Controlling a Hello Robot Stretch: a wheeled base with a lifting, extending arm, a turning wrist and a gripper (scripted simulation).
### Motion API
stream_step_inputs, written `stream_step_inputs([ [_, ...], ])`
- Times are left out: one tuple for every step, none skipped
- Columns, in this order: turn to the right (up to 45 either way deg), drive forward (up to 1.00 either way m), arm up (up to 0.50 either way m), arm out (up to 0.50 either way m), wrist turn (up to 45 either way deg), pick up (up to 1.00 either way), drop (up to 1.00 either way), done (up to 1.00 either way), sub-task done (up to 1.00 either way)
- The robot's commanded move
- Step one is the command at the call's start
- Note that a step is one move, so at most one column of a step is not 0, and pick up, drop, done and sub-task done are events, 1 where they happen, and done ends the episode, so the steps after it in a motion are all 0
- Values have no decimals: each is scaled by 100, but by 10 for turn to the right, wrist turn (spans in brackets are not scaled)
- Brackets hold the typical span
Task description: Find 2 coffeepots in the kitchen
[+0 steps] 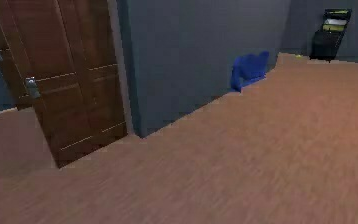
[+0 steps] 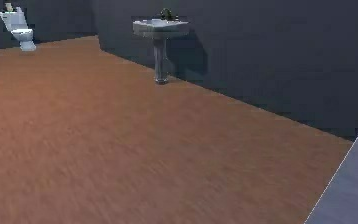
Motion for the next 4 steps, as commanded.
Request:
stream_step_inputs([
  [-240, 0, 0, 0, 0, 0, 0, 0, 0],
  [0, 85, 0, 0, 0, 0, 0, 0, 0],
  [-450, 0, 0, 0, 0, 0, 0, 0, 0],
  [-150, 0, 0, 0, 0, 0, 0, 0, 0],
])
